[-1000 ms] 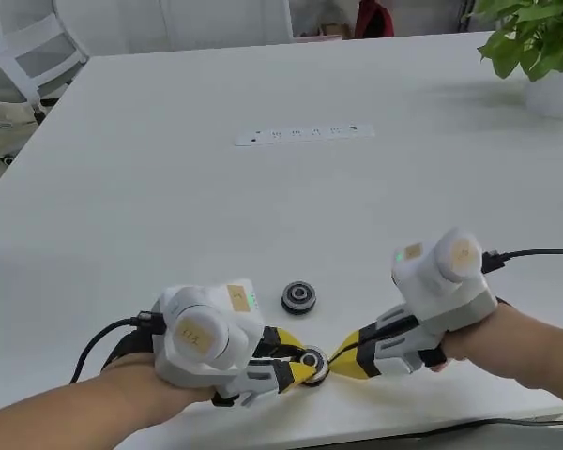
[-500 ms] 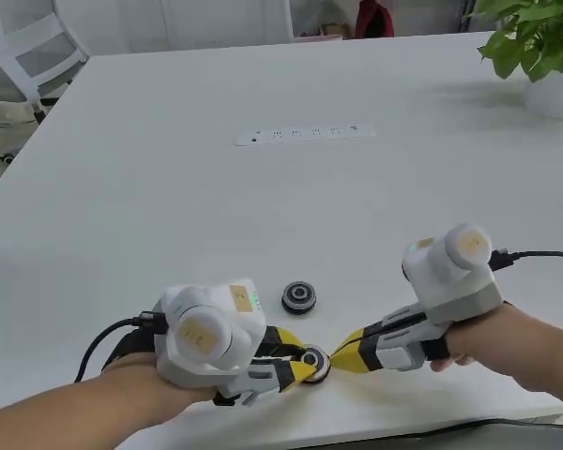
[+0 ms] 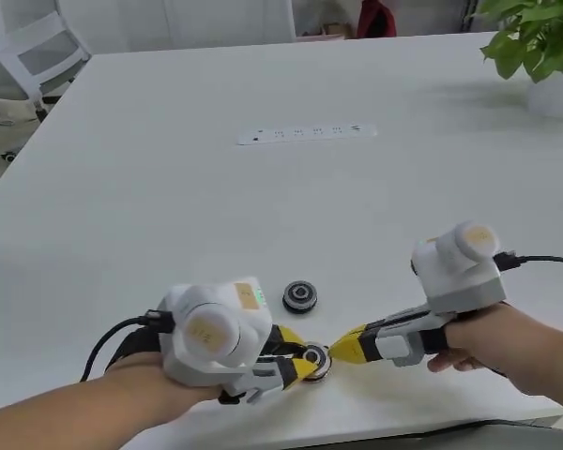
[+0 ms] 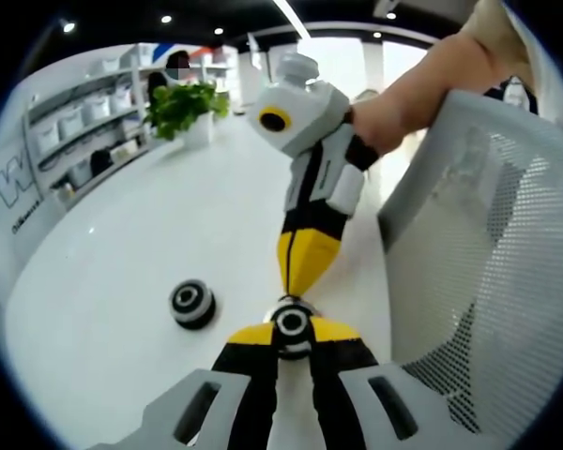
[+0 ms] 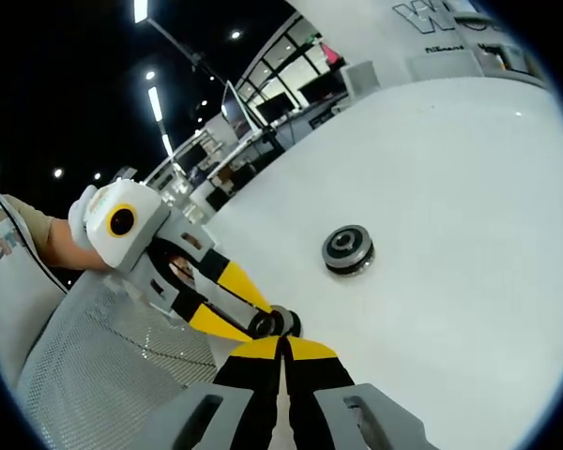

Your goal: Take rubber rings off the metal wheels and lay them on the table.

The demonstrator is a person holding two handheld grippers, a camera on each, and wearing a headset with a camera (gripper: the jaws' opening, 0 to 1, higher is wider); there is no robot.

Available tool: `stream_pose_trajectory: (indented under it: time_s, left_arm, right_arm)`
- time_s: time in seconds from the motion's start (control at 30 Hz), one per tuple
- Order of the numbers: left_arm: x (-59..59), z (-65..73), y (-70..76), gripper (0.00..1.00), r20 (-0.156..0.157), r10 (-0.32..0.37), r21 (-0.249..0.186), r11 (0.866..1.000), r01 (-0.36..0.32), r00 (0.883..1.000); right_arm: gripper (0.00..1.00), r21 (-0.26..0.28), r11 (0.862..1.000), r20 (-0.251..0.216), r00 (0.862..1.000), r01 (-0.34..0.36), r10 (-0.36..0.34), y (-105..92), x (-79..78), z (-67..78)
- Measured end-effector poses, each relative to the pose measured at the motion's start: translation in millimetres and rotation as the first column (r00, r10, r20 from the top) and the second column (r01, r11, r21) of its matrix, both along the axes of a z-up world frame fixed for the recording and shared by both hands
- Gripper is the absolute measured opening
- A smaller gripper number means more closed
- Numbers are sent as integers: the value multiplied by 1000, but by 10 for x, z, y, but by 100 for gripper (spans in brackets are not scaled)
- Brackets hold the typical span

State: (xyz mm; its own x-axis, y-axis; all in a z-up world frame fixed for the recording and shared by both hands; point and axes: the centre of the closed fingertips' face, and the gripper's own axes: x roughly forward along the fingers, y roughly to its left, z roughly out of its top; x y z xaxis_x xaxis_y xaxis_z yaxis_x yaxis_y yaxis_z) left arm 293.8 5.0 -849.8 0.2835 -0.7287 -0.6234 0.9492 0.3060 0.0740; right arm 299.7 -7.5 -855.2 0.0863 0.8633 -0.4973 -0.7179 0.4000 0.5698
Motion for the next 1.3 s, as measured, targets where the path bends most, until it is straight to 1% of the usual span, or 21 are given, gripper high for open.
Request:
stream_pose_trajectory:
  time_s: [0.13,0.53,1.3]
  left_arm:
    - [4,-2,-2,12,10,0,10,1000,0,1000]
    - [10,-4,-6,12,15,12,35,999,-12,1000]
    - [-1,-6,-9,11,11,5,33,999,-6,1000]
  right_arm:
    - [0,1,1000,1,1000,-3,3,15,-7,11]
    - [0,22,1000,-17,1000,-8,9,69,-24,55]
    - [0,40,997,-2,998,-60,61,149,-98,105]
